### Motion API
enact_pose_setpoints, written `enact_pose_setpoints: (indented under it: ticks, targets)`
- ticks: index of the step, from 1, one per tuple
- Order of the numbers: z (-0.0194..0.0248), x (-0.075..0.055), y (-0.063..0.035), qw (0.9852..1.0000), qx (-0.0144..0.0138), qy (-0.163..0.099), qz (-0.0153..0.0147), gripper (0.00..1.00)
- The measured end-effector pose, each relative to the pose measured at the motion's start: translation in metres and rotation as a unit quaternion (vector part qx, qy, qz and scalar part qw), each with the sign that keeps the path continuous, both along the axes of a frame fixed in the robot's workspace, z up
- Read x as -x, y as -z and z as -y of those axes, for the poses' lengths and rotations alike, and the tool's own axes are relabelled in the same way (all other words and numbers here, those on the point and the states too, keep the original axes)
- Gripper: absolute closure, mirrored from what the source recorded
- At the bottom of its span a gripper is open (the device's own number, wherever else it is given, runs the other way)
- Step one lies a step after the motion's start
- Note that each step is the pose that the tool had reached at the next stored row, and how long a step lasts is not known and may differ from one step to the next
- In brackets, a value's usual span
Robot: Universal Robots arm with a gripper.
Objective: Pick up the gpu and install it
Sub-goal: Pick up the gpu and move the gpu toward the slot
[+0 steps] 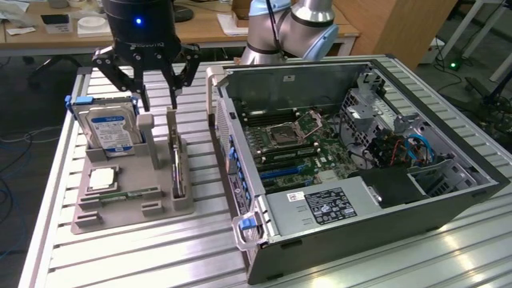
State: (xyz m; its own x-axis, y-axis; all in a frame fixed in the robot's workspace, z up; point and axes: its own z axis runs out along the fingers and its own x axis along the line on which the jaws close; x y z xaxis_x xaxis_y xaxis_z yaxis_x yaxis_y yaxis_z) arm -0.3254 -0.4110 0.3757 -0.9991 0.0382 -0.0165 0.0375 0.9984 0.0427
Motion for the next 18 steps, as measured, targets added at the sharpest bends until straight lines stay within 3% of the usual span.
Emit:
enact_pose_setpoints:
  ticks: [18]
  targets:
    - [0.0000, 0.000, 0.0182, 1.0000, -0.0001, 0.000, -0.0006, 0.53]
